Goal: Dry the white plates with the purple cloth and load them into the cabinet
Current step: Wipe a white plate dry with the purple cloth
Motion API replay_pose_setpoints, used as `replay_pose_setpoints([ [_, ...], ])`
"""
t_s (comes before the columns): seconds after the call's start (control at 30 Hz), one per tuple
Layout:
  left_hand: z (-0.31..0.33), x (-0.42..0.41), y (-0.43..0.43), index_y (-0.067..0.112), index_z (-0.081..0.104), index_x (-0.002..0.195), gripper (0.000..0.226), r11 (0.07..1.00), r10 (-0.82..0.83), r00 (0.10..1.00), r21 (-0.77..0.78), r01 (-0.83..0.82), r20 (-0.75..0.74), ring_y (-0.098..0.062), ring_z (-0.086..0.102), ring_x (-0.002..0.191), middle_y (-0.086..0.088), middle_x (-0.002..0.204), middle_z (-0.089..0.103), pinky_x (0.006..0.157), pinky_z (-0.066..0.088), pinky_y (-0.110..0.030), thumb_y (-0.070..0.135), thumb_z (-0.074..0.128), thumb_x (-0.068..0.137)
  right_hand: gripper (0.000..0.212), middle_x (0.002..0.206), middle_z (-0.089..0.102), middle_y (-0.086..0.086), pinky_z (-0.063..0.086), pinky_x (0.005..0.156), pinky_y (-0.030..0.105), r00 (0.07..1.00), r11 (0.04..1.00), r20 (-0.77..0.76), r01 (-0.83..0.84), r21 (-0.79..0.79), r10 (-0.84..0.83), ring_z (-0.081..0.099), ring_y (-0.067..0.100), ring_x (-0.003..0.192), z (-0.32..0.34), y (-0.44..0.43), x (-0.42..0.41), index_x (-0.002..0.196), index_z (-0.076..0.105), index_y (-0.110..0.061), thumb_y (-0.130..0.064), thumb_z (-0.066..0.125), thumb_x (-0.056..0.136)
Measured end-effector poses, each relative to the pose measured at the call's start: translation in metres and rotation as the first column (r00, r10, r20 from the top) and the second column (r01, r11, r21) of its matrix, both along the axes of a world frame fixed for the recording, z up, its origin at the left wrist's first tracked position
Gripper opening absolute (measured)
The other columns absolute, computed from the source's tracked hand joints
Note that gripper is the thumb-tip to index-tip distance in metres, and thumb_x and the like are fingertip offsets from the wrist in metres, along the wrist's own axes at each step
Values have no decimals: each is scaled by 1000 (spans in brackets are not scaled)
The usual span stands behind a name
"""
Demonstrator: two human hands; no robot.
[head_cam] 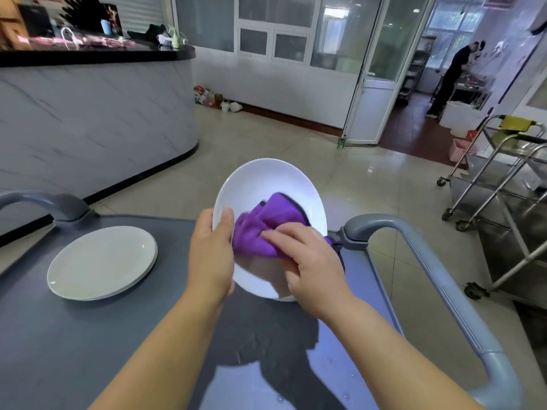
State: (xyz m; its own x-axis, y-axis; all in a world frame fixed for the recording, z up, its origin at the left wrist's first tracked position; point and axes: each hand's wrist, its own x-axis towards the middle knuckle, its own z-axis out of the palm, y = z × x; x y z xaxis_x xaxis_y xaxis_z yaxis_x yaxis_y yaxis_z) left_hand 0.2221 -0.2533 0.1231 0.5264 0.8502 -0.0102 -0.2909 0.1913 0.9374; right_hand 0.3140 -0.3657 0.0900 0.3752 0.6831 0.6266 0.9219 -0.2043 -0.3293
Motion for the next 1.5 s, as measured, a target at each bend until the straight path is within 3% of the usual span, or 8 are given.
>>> replay_pose_setpoints([
  [0.27, -1, -1, 14, 23, 53, 88, 20, 992, 10, 988, -120, -29, -157, -21, 52, 79, -2, 84, 53, 81, 49, -41, 41, 50, 97, 52, 137, 42, -20, 28, 105, 38, 979, 968, -175, -144, -207, 108, 37, 6, 129, -30, -26, -9, 134, 46, -33, -54, 53, 86],
  [0.4, -1, 2, 18, 16, 51, 89, 16, 970, -51, 989, -242, 17, -135, -26, 58, 89, -5, 90, 57, 95, 49, -53, 29, 52, 99, 46, 123, 59, -9, 46, 85, 44, 1000, 991, 27, 17, -134, -13, 54, 16, 112, -34, -17, -9, 123, 47, -31, -39, 58, 78],
  [0.5, -2, 4, 18, 10, 49, 98, 9, 941, -131, 985, -326, 87, -117, -24, 60, 81, -4, 96, 55, 72, 54, -43, 18, 51, 99, 45, 108, 66, -8, 45, 74, 38, 987, 994, 132, 101, -39, -95, 57, 15, 100, -32, -17, -7, 112, 51, -30, -21, 49, 69],
  [0.77, 2, -8, 17, -3, 56, 101, 26, 898, -340, 938, -321, 302, -69, -34, 68, 70, -22, 84, 62, 65, 60, -43, 20, 60, 91, 20, 79, 60, -9, 41, 63, 35, 1000, 999, -3, 25, -27, -26, 49, 17, 73, -4, -34, 5, 98, 57, -27, -19, 65, 82],
  [0.93, 1, -11, 28, 23, 48, 105, 74, 974, -99, 950, 168, 154, -297, -17, 58, 86, -3, 106, 51, 70, 51, -32, 63, 78, 50, 32, 91, 67, -17, 51, 73, 25, 818, 988, -558, -76, 133, 138, 63, 8, 83, 30, -47, 3, 100, 63, -40, -18, 67, 78],
  [1.03, -3, -14, 35, 49, 45, 101, 67, 832, -34, 919, 499, 244, -393, -12, 48, 106, 10, 115, 42, 84, 42, -23, 69, 71, 42, 35, 92, 71, -15, 50, 73, 18, 699, 970, -676, -121, 209, 232, 66, 6, 86, 40, -52, 6, 105, 65, -30, -14, 70, 75],
  [1.37, -14, -20, 44, 9, 53, 70, 74, 831, -57, 893, 475, 290, -445, -5, 45, 43, 7, 56, 55, 46, 38, -29, 55, 85, 22, 23, 70, 64, 2, 45, 58, 25, 330, 956, -907, 48, 291, 259, 57, 15, 61, 36, -54, 16, 78, 71, -17, -26, 56, 92],
  [1.5, -13, -22, 41, 13, 45, 63, 75, 816, -9, 890, 510, 270, -456, -11, 45, 47, 6, 54, 51, 46, 38, -30, 49, 96, 23, 19, 80, 73, 0, 49, 59, 20, 413, 970, -893, 78, 230, 178, 66, 13, 67, 40, -59, 22, 96, 72, -15, -2, 58, 91],
])
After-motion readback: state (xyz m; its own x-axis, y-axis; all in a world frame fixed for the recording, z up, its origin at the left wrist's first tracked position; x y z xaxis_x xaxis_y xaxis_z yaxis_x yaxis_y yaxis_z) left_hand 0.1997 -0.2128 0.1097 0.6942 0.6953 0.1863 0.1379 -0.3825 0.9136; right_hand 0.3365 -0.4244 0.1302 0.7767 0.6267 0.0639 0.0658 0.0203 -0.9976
